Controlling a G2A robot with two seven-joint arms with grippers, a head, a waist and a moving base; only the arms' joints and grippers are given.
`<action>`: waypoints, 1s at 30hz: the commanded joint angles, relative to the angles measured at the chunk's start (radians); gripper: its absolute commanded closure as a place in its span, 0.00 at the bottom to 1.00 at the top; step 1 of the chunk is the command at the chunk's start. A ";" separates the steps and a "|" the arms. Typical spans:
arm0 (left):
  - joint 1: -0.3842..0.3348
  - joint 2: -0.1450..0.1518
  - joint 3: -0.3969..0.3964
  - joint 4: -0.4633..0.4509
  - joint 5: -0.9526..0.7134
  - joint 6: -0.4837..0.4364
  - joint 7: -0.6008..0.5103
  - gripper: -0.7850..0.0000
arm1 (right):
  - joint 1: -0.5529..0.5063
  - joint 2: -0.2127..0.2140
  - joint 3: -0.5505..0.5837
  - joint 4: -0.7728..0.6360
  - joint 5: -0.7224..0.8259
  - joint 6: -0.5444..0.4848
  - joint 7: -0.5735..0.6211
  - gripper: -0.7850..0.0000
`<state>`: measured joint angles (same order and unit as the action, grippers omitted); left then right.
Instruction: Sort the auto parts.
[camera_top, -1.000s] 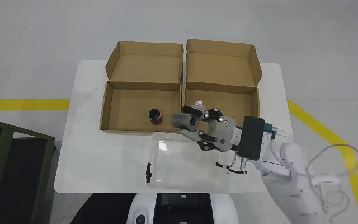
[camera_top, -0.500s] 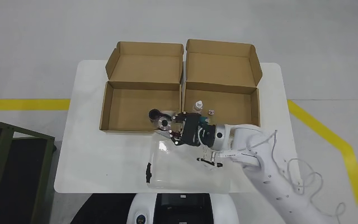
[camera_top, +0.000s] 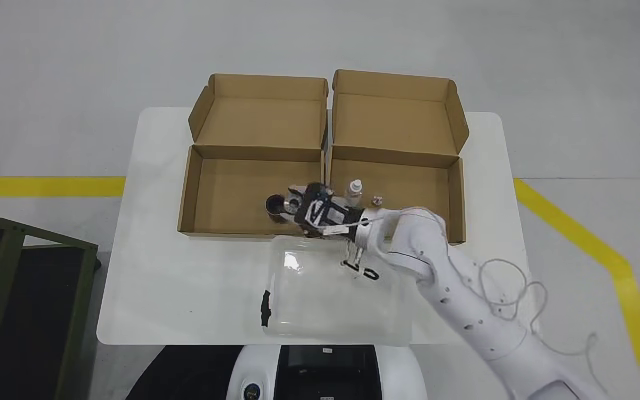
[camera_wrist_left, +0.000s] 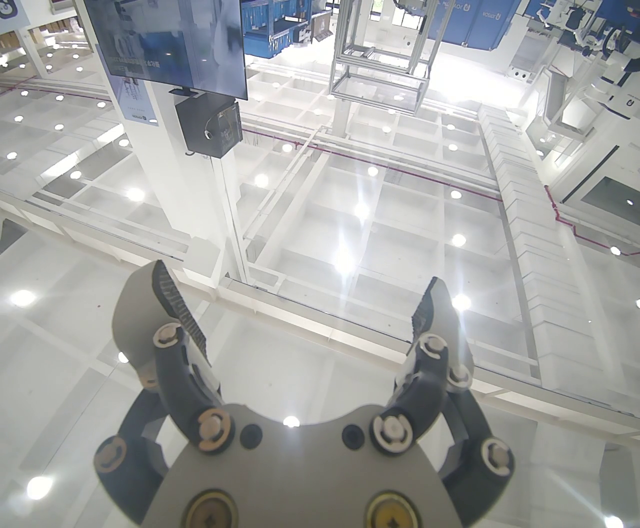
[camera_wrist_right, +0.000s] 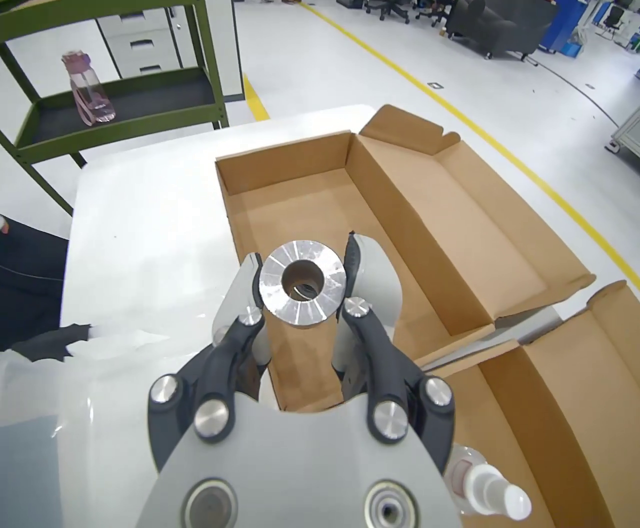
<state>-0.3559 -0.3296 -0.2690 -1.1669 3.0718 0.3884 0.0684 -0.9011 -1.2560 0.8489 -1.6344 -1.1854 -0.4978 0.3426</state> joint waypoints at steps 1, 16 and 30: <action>0.000 0.000 0.000 0.000 0.000 0.000 0.000 0.00 | 0.018 -0.006 -0.014 0.019 -0.009 0.017 0.020 1.00; 0.000 0.000 0.000 0.000 0.000 0.000 0.000 0.00 | 0.117 -0.050 -0.090 0.144 -0.053 0.081 0.154 1.00; 0.000 0.000 0.000 0.000 0.000 0.000 0.000 0.00 | 0.172 -0.086 -0.134 0.248 -0.048 0.063 0.208 0.96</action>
<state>-0.3560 -0.3296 -0.2690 -1.1669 3.0718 0.3884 0.0684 -0.7328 -1.3395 0.7169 -1.3920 -1.2334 -0.4336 0.5489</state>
